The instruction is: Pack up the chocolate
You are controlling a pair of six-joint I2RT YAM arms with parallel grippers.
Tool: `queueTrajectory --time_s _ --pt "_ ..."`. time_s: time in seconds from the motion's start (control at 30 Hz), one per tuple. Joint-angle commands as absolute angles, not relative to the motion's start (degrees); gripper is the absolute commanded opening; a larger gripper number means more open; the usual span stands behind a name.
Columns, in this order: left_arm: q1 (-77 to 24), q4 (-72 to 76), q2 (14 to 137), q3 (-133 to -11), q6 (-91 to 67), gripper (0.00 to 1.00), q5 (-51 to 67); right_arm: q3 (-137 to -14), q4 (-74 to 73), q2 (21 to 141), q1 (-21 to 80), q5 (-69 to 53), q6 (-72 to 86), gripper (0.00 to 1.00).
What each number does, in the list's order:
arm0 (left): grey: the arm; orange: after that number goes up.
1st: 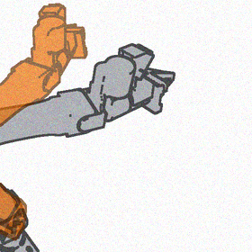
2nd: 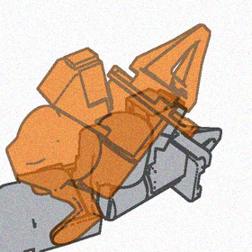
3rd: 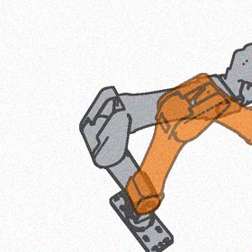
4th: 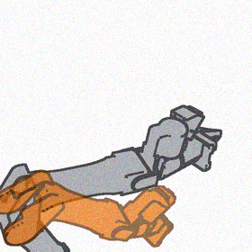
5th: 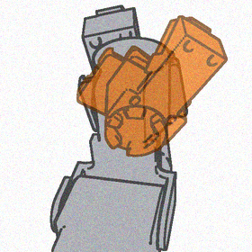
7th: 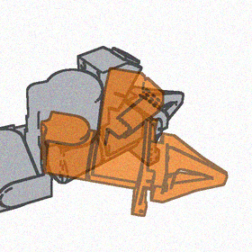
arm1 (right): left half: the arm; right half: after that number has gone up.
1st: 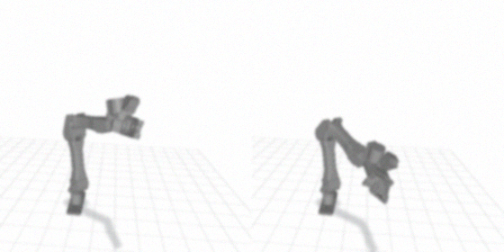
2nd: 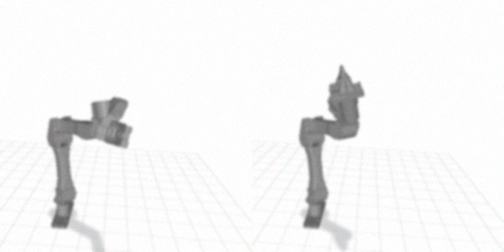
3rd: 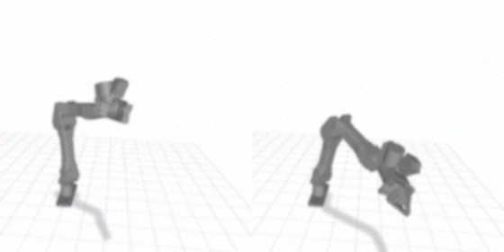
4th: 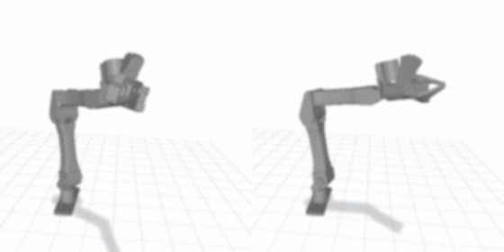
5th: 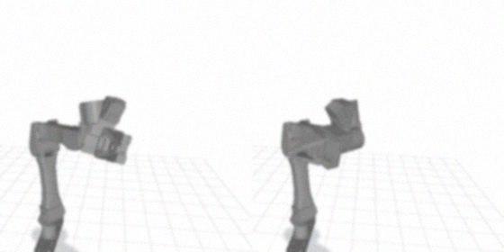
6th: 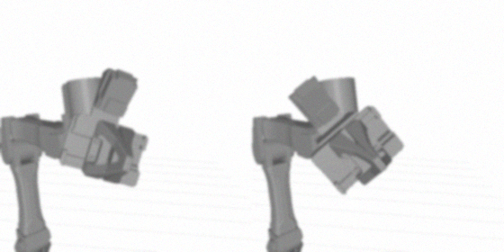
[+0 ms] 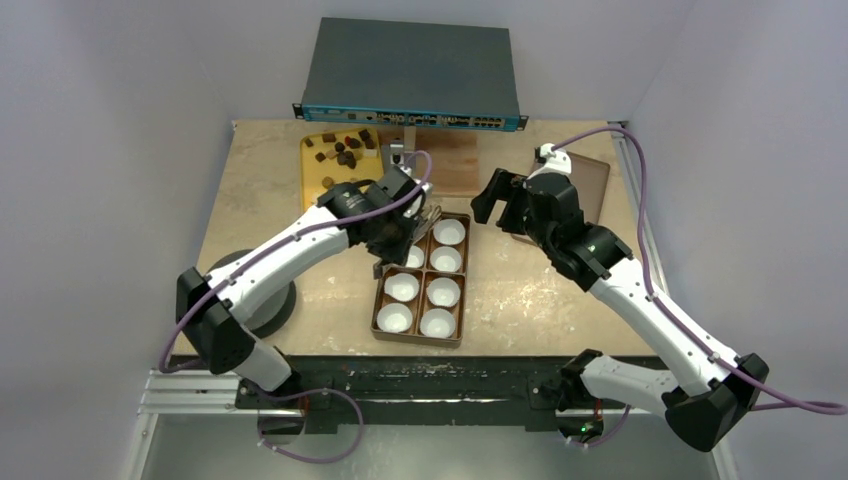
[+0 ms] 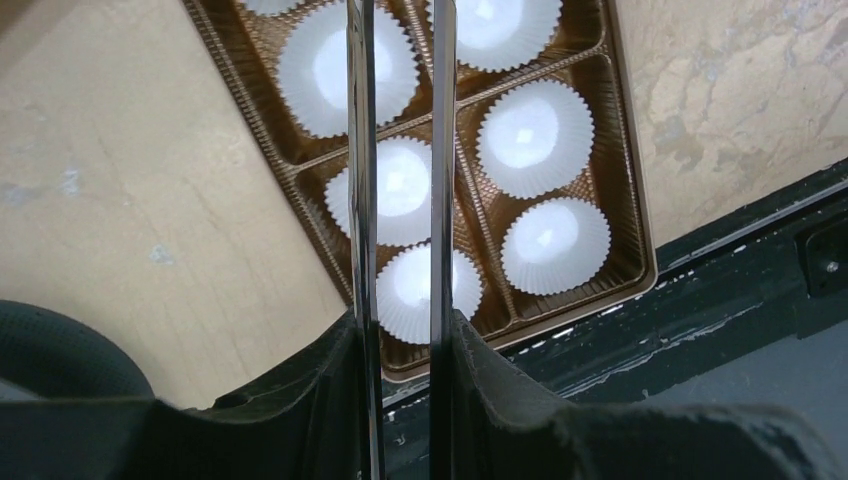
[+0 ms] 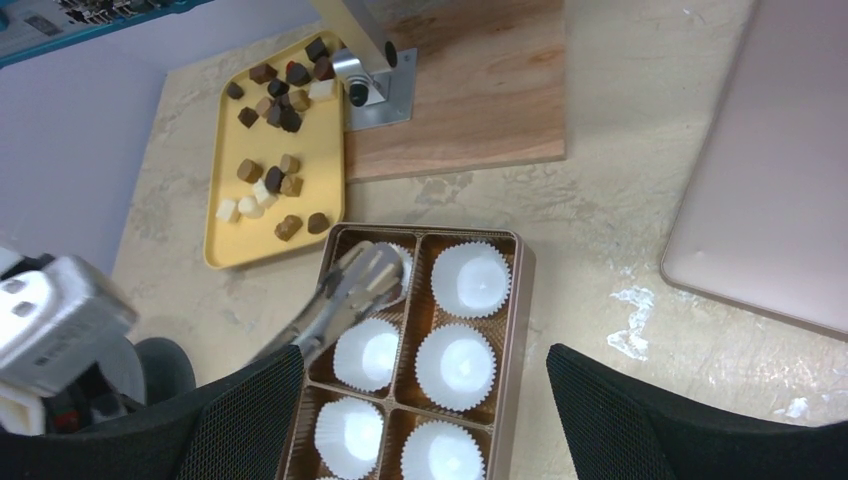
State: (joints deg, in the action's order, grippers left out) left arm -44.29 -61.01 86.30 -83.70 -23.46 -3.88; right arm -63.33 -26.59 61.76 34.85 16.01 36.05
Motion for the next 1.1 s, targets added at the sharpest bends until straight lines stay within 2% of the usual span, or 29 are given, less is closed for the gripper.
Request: queueTrajectory --time_s 0.0,0.73,1.07 --pt "-47.1 -59.4 90.2 -88.1 -25.4 0.24 -2.8 -64.4 -26.9 60.4 34.8 18.3 36.4 0.89" --pt "-48.5 -58.6 101.6 -93.9 -24.3 0.25 -4.3 -64.2 -27.6 58.9 34.8 18.3 36.3 0.89" --pt "-48.3 -58.9 101.3 -94.1 -23.5 0.39 -5.3 -64.4 -27.6 59.0 34.8 18.1 36.3 0.89"
